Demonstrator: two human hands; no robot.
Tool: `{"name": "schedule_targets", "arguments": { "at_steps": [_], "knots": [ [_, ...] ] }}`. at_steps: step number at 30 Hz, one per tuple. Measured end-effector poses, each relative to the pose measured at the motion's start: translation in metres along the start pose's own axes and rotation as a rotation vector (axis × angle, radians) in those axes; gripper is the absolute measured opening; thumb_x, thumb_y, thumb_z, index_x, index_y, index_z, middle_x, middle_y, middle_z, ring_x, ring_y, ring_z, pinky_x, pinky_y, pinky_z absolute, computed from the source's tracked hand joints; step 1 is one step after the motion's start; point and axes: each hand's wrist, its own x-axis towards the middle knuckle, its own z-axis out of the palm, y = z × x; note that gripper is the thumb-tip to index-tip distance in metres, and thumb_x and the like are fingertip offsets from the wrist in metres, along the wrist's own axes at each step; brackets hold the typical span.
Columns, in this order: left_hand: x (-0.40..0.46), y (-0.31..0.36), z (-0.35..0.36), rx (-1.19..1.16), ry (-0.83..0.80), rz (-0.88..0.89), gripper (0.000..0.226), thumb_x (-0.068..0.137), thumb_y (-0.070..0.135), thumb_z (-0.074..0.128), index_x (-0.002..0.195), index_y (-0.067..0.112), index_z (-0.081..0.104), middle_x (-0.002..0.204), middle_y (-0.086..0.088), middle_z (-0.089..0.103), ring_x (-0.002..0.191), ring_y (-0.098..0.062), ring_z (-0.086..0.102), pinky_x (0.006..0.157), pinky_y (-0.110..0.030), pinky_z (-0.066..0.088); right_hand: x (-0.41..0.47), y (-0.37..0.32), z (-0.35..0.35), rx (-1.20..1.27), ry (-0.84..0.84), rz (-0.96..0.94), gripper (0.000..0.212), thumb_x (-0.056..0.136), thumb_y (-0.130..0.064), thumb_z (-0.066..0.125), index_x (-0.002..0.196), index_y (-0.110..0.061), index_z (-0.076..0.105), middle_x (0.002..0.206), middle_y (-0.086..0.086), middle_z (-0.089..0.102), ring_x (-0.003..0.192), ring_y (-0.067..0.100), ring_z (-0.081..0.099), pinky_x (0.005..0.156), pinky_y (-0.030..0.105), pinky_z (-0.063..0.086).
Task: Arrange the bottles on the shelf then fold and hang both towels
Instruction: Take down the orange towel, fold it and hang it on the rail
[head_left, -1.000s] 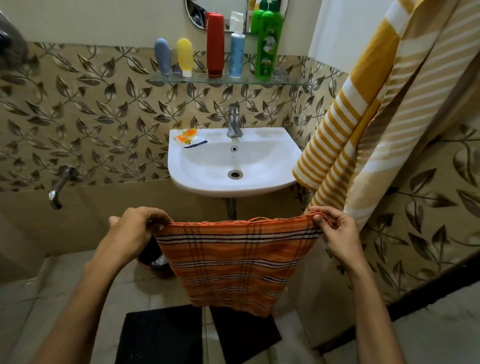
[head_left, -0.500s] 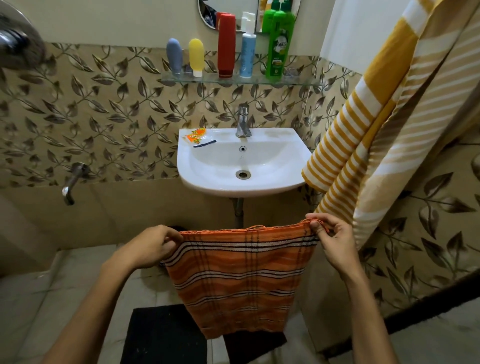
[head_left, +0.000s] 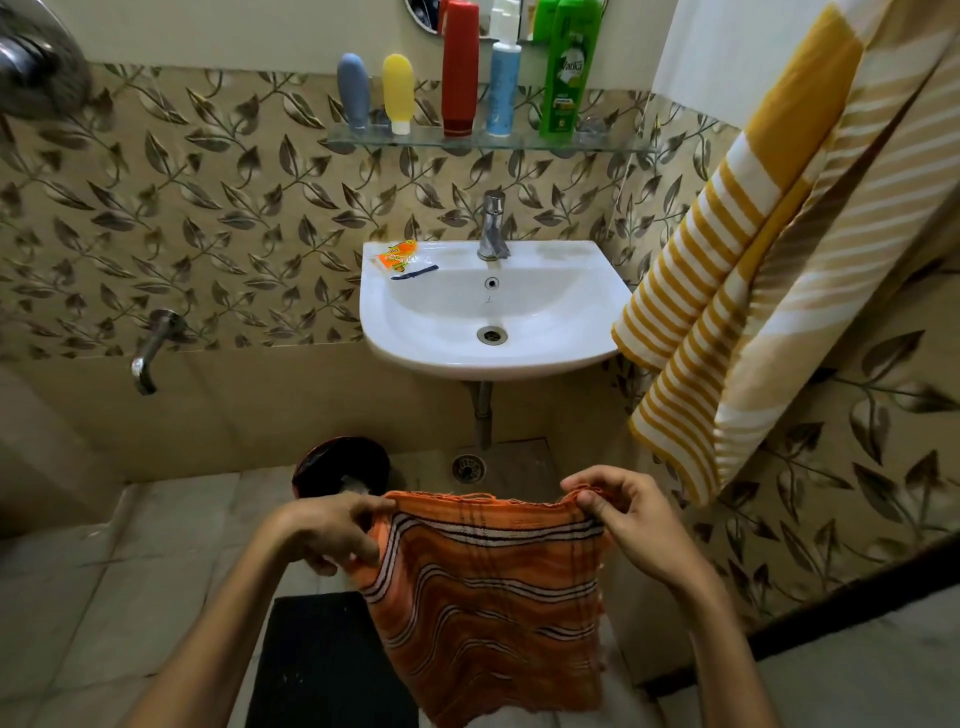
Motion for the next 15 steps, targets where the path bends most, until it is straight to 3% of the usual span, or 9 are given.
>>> {"name": "schedule_targets", "arguments": {
  "at_steps": [5, 8, 12, 15],
  "knots": [
    [-0.016, 0.006, -0.001, 0.291, 0.141, 0.249, 0.073, 0.086, 0.010, 0.058, 0.142, 0.041, 0.022, 0.094, 0.016, 0.045, 0.084, -0.004, 0.051, 0.068, -0.018, 0.047, 0.004, 0.028, -0.004, -0.190, 0.087, 0.150, 0.026, 0.093, -0.003, 0.051, 0.090, -0.025, 0.065, 0.092, -0.008, 0.067, 0.091, 0.005, 0.063, 0.071, 0.009, 0.047],
    [-0.030, 0.015, 0.003, 0.334, 0.271, 0.381, 0.071, 0.085, 0.001, 0.055, 0.138, 0.042, 0.030, 0.086, 0.012, 0.047, 0.072, -0.003, 0.047, 0.062, -0.019, 0.045, 0.008, 0.035, 0.004, -0.333, 0.096, 0.227, 0.028, 0.092, -0.005, 0.053, 0.095, -0.032, 0.062, 0.106, -0.007, 0.062, 0.103, 0.008, 0.058, 0.083, 0.020, 0.044],
    [-0.040, 0.026, 0.015, 0.416, 0.374, 0.508, 0.066, 0.085, 0.000, 0.051, 0.128, 0.048, 0.037, 0.084, 0.009, 0.046, 0.066, -0.007, 0.043, 0.055, -0.021, 0.035, 0.016, 0.012, 0.039, -0.307, -0.194, 0.065, 0.039, 0.079, -0.029, 0.072, 0.111, -0.044, 0.055, 0.121, -0.020, 0.051, 0.118, -0.001, 0.048, 0.104, 0.032, 0.042],
    [-0.048, 0.030, 0.014, 0.355, 0.411, 0.580, 0.050, 0.086, 0.004, 0.052, 0.112, 0.046, 0.044, 0.081, 0.008, 0.049, 0.068, -0.011, 0.049, 0.058, -0.029, 0.039, 0.018, -0.009, 0.081, -0.256, -0.500, 0.017, 0.056, 0.067, -0.055, 0.075, 0.114, -0.059, 0.046, 0.133, -0.024, 0.045, 0.129, 0.006, 0.040, 0.107, 0.039, 0.038]
  ]
}}
